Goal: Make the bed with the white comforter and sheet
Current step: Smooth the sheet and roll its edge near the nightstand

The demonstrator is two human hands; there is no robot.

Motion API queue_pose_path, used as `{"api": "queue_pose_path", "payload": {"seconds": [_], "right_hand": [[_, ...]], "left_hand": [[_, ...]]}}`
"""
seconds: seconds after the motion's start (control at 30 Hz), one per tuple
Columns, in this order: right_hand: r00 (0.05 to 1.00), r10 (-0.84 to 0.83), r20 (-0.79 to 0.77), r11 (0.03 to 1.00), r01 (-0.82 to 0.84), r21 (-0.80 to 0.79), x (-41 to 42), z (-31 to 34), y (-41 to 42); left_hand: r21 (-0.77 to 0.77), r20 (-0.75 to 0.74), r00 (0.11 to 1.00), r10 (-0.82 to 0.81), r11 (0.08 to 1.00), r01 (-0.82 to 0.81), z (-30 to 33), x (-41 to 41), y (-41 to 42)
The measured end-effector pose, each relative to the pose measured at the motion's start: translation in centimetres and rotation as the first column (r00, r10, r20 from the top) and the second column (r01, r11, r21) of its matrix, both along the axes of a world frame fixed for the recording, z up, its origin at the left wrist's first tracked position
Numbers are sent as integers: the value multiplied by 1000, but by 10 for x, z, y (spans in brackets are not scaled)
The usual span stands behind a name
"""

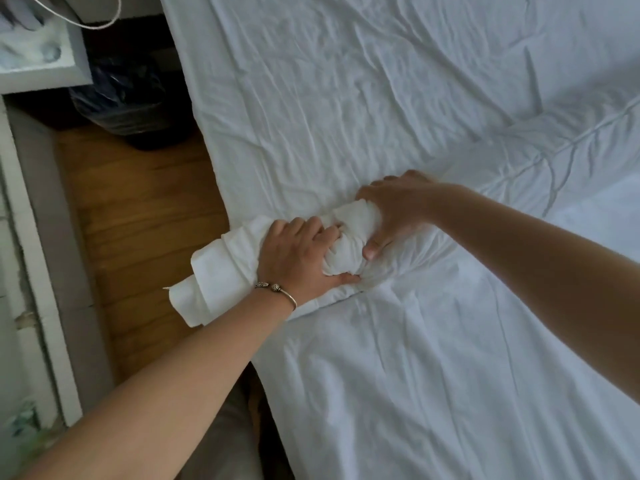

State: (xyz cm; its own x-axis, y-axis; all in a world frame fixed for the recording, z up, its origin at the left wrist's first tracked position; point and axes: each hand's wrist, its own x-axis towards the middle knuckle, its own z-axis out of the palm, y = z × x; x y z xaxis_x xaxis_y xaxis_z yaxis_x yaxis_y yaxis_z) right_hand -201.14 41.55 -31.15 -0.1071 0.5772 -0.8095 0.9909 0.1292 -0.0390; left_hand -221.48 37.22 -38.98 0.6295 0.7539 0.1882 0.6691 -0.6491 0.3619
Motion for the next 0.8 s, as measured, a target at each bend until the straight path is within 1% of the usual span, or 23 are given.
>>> {"api": "queue_pose_path", "payload": {"seconds": [0.03, 0.1, 0.17, 0.23, 0.3, 0.37, 0.43, 0.47, 0.5, 0.53, 0.57, 0.6, 0.63, 0.67, 0.7, 0.73, 0.8], "right_hand": [[1000, 1, 20, 1000, -1, 4, -2, -7, -8], [999, -3, 49, 992, -3, 127, -3, -13, -24], [999, -17, 40, 969, 7, 247, -4, -14, -41], [999, -21, 43, 947, 6, 322, -6, -16, -62], [999, -7, 48, 920, -13, 393, -7, -20, -84], [999, -36, 34, 889, 16, 457, -6, -21, -100], [998, -60, 19, 859, 42, 509, -5, -23, -117], [998, -67, 20, 837, 45, 545, -5, -24, -125], [997, -77, 19, 809, 51, 586, -5, -27, -135], [996, -90, 13, 777, 62, 627, -6, -30, -144], [995, -104, 10, 753, 73, 655, -7, -33, -151], [993, -117, 7, 733, 82, 675, -8, -35, -157], [992, -129, 7, 725, 89, 683, -9, -37, -162], [992, -130, 9, 708, 86, 701, -10, -37, -166], [993, -122, 8, 681, 77, 729, -11, -38, -170], [994, -106, 10, 641, 61, 765, -11, -39, -175], [996, -83, 32, 562, 21, 827, -13, -41, -189]], "left_hand": [[14, 0, 1000, 2, 1000, -2, 0, 0, -6], [30, -13, 1000, 5, 1000, -5, 1, -1, -15], [34, -34, 999, 5, 999, -4, 3, -3, -26], [41, -42, 999, -2, 999, 4, 5, -6, -42], [15, -29, 1000, 9, 1000, -9, 13, -7, -62], [-95, 0, 998, 66, 993, -66, 30, -2, -72], [-283, 50, 987, 150, 950, -130, 55, 8, -63], [-345, 43, 984, 172, 927, -147, 64, 13, -54], [-368, -17, 989, 146, 919, -142, 68, 17, -43], [-397, -127, 989, 70, 911, -115, 70, 19, -32], [-461, -254, 967, -19, 881, -104, 69, 20, -22], [-543, -358, 929, -96, 831, -124, 67, 19, -16], [-617, -415, 898, -145, 771, -161, 64, 19, -14], [-663, -434, 885, -167, 725, -188, 61, 18, -16], [-676, -427, 888, -171, 713, -188, 58, 18, -20], [-665, -404, 899, -171, 730, -160, 56, 19, -26], [-607, -336, 928, -161, 791, -82, 53, 19, -42]]}}
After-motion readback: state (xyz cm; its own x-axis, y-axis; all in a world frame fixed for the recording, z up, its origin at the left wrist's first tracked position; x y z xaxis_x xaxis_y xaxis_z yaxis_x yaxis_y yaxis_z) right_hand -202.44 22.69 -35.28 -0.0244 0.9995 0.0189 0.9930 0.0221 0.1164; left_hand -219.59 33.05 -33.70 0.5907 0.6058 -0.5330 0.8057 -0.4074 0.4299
